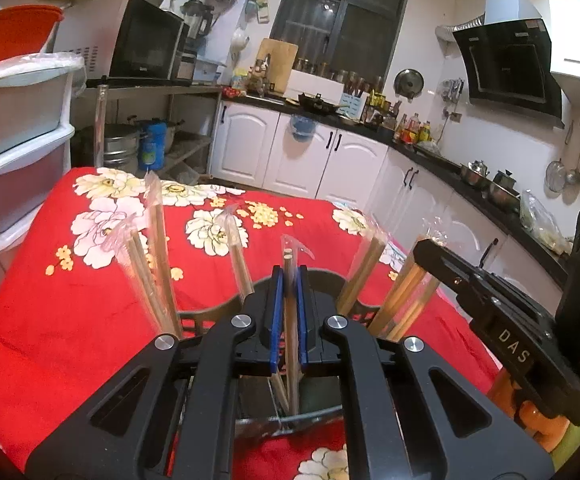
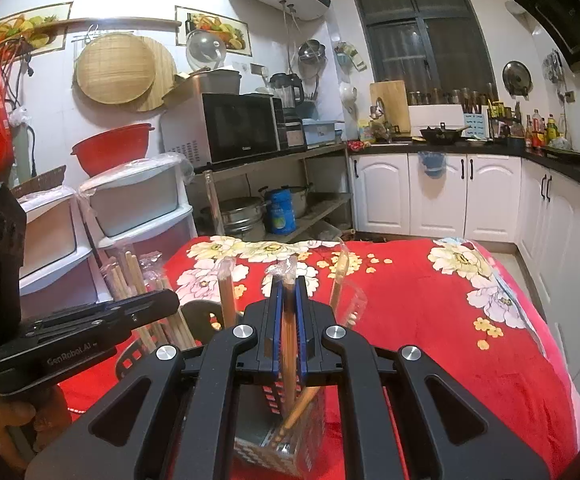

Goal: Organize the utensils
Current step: 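Open both tools to drop the chopsticks into the caddy, then move both open tools down to the last chopstick pack on the cloth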

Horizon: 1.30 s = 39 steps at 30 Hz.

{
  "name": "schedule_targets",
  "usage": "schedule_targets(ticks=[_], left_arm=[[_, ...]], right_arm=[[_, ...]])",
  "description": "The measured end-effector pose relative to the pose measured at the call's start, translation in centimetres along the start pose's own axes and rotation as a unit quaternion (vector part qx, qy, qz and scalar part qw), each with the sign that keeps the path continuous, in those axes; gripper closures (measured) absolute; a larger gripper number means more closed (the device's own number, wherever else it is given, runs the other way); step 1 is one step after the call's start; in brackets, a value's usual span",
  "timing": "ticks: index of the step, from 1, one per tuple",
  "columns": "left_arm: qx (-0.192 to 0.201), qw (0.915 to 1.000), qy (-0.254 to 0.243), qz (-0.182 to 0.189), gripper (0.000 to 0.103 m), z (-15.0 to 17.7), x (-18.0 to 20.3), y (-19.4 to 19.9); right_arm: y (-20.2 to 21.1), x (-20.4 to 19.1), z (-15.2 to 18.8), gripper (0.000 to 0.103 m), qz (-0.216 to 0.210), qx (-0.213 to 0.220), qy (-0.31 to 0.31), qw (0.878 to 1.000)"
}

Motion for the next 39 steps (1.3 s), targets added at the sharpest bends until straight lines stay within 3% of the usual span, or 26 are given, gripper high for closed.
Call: schedule_targets(ticks=[4, 23, 27, 31, 39], left_arm=[[-0.006, 1.0000, 0.002, 0.003, 0.090, 0.2, -0.1, 0.5], [-0.015, 0.9998, 0.012, 0.004, 0.068, 1.5, -0.6, 3.4], [-0.014, 0.9999, 0.009, 0.003, 0.060, 2.0, -0.6, 4.4], [-0.012, 0.9999, 0.008, -0.005, 0.044, 2.6, -0.6, 5.6], [-0.015, 0.9997, 0.008, -0.020, 0.029, 4.1, -1.0, 7.5]], right_arm=[[0.4, 0.2, 0.1, 0.092, 0.003, -0.008, -0.006, 1.000], [3.6, -0.2, 0.8, 0.071, 0.006, -0.015, -0.007, 1.000], [4.6, -0.7, 1.1, 0.066, 0.006, -0.019, -0.002, 1.000], [5.4, -1.2, 1.4, 0.059, 0.010, -0.019, 0.004, 1.000], [7.4, -1.4, 2.9, 0.052, 0.016, -0.034, 0.001, 0.999]])
Point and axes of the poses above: each gripper's, at about its wrist camera, not at the fingertips, and y roughly against the way its jaws point, x to its right, z to its underside, the point moved 3 cm from there along -y, roughly the way its jaws point, and after that the axes turned 6 degrees about -z, right-handed, at the moved point
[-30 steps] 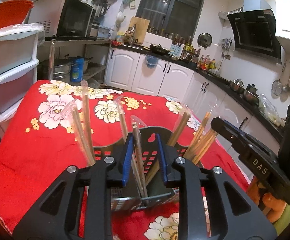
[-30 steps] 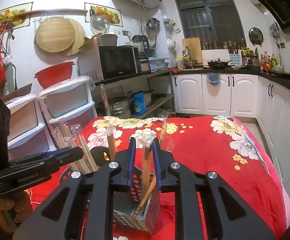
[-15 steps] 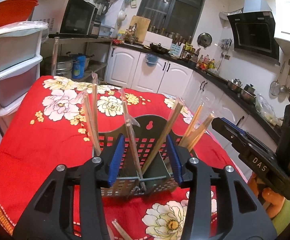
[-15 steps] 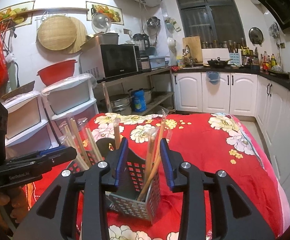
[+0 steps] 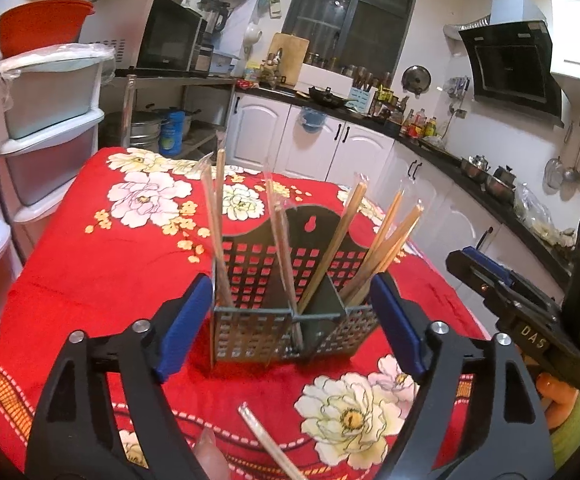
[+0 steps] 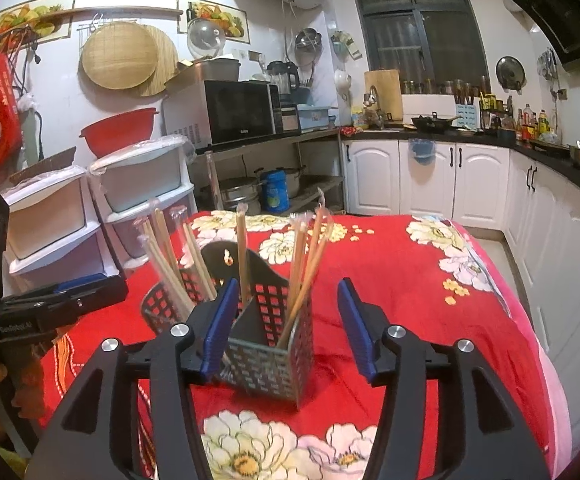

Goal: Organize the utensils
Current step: 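Move both open tools down to the last chopstick pack on the cloth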

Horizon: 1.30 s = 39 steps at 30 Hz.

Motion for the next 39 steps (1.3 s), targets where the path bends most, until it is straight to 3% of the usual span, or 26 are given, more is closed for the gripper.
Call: schedule_targets(ticks=[9, 22, 39], left_arm=[[-0.015, 0.9999, 0.002, -0.002, 0.012, 2.2, -0.5, 1.1], [-0.042, 0.9989, 0.015, -0.013, 0.012, 5.9, -1.5, 1.7], [-0.130, 0.9909, 0.033, -0.005, 0.012, 11.5, -2.1, -2.3]], right_arm=[[2.1, -0.7, 1.9, 0.039, 0.001, -0.009, 0.009, 1.000], [3.5, -0.1, 5.3, 0.033, 0.005, -0.043, -0.002, 0.999], [3.0, 2.8, 10.4, 0.033, 0.030, -0.122, -0.025, 0.992]])
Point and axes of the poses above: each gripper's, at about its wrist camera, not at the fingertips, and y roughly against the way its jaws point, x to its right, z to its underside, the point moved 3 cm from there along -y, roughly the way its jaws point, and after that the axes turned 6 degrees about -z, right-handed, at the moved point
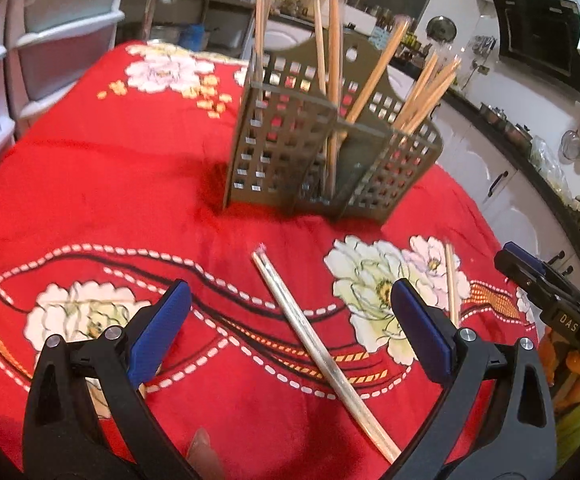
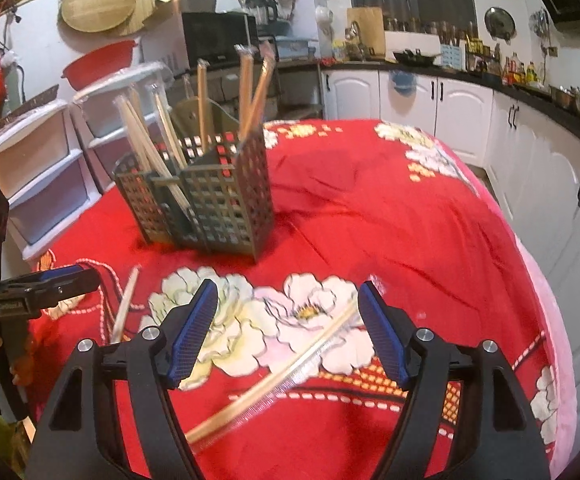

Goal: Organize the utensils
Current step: 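Move both open tools down to the last chopstick pack on the cloth, then close both tools on the last wrapped chopstick pack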

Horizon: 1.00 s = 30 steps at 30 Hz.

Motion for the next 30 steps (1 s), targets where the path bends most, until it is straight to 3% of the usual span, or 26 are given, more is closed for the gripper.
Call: schedule_targets(ticks=[9, 15, 21, 23, 25, 27, 29, 30], left_arm=[[-0.036, 0.9993, 0.010, -0.008, 0.012, 0.4, 0.0, -2.9], [-0.045, 0.9984, 0.008, -0.033, 0.029, -0.3, -0.3, -4.6], [-0.048, 0.9960, -0.023, -0.072, 0.030, -1.2, 0.6, -6.4], [-0.045, 0.9946, -0.031, -0.088, 0.038, -1.4, 0.8, -6.7], [-0.038, 0.9934, -0.035, -0.102, 0.055, -1.6, 0.9, -6.8], [-0.035, 0.9930, -0.036, -0.107, 0.062, -1.7, 0.9, -6.9], [-0.031, 0.9931, -0.040, -0.106, 0.076, -1.9, 1.1, -6.9], [-0.030, 0.9936, -0.040, -0.101, 0.088, -2.1, 1.1, -7.0]], right_arm=[[-3.0, 2.7, 1.5, 0.033, 0.002, -0.061, -0.042, 0.997], [-5.9, 5.2, 1.0, 0.038, 0.018, -0.099, -0.079, 0.992], [-8.3, 6.6, 0.5, 0.042, 0.024, -0.122, -0.098, 0.987], [-8.8, 6.5, 0.4, 0.046, 0.025, -0.126, -0.093, 0.987], [-9.0, 6.5, 0.3, 0.052, 0.029, -0.129, -0.085, 0.988], [-9.1, 6.7, 0.2, 0.060, 0.031, -0.129, -0.084, 0.988], [-9.1, 6.9, 0.2, 0.069, 0.032, -0.129, -0.082, 0.988], [-9.2, 6.9, 0.1, 0.070, 0.033, -0.131, -0.080, 0.988]])
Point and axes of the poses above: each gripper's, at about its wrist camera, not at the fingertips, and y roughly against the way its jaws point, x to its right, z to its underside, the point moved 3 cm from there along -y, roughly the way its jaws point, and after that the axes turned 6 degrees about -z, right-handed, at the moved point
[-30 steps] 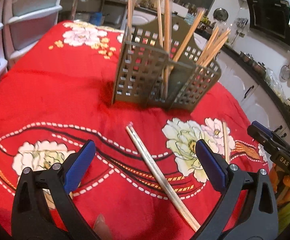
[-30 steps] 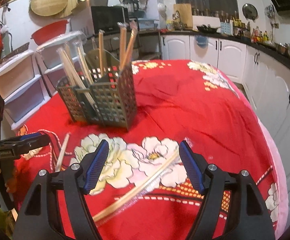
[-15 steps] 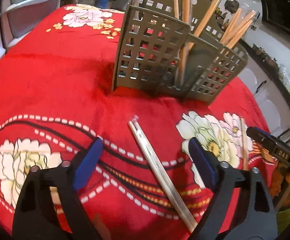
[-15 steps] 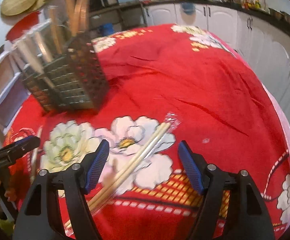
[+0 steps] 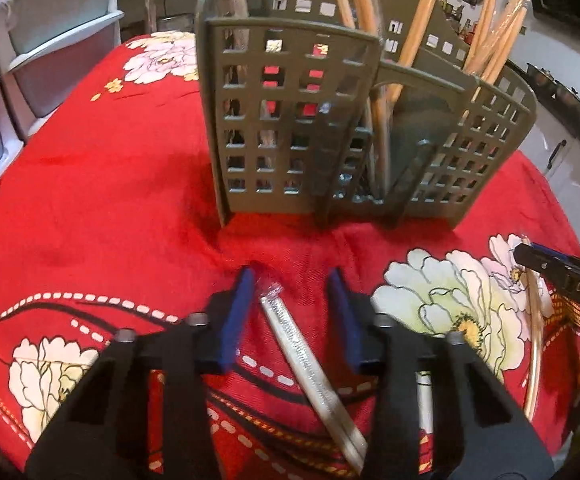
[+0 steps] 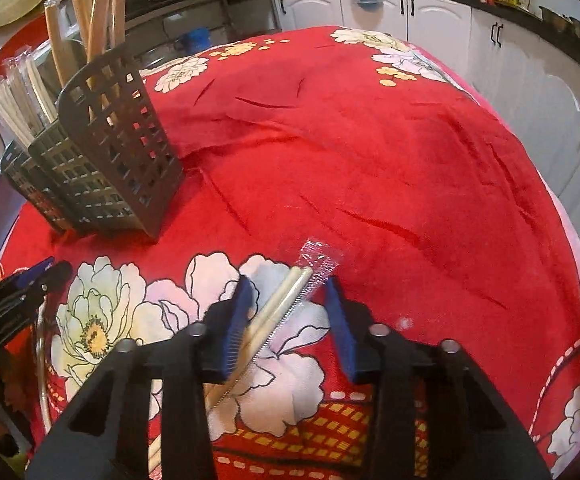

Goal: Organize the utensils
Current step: 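Close both tools on the last wrapped chopstick pack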

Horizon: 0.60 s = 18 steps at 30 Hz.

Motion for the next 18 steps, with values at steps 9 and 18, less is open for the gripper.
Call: schedule_targets(ticks=[9, 18], left_arm=[[0.001, 0.9973, 0.029, 0.067, 0.100, -0.4, 0.1, 1.5], [0.053, 0.9920, 0.034, 0.109, 0.101, -2.3, -0.2, 6.5]], right_arm=[[0.6, 0.2, -0.5, 0.094, -0.057, 0.000, -0.005, 0.998], [5.2, -3.4, -1.1, 0.097, -0.098, 0.048, 0.030, 0.994]])
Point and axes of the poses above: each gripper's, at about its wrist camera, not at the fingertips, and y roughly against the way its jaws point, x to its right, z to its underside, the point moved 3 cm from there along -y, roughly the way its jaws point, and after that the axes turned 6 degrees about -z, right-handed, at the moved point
